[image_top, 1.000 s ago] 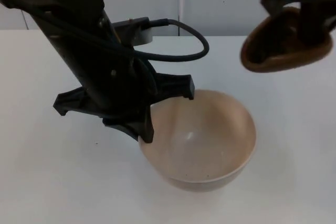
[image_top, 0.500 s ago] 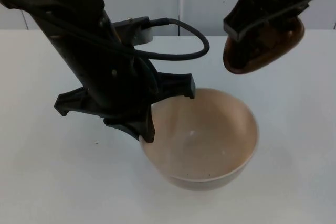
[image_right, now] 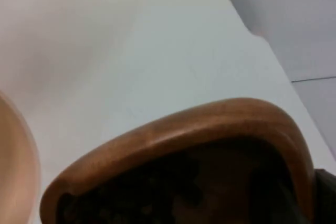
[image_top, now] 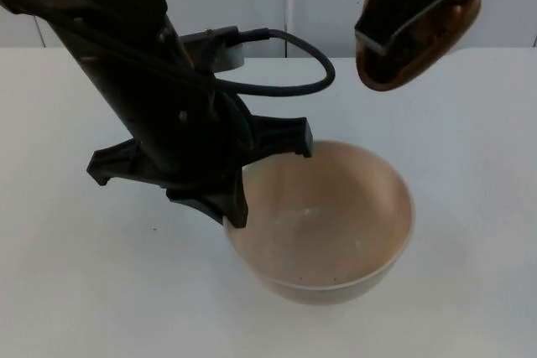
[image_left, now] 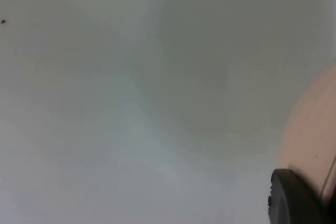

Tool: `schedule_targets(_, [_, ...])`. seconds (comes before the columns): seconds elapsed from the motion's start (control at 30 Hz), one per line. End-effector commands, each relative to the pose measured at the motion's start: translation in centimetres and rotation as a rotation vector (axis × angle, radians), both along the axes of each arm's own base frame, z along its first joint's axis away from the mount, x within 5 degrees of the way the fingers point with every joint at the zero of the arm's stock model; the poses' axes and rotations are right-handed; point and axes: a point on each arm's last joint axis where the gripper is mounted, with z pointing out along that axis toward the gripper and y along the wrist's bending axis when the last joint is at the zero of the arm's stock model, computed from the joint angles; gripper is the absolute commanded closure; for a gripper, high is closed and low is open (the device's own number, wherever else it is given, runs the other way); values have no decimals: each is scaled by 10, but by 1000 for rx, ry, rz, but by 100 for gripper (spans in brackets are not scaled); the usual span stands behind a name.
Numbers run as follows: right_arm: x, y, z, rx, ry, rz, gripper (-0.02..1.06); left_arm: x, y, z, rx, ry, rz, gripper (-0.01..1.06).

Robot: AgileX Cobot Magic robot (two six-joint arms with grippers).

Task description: Pick up the bowl with the left hand and pour the coffee beans from the cup into the bowl with the right hand.

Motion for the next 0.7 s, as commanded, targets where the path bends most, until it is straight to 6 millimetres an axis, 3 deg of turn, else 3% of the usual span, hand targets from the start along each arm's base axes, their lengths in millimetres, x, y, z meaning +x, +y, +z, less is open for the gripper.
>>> schedule_targets(0.0, [-1, -1, 9, -17, -34, 13, 105, -2, -2, 2, -15, -2, 8, 105])
schedule_targets(0.33, [-7, -8, 23, 17, -56, 16, 105, -2, -2, 2, -16, -5, 8, 105])
schedule_targets(0.67, [-27, 11, 32, -53, -143, 140, 105, -1, -2, 2, -18, -9, 9, 105])
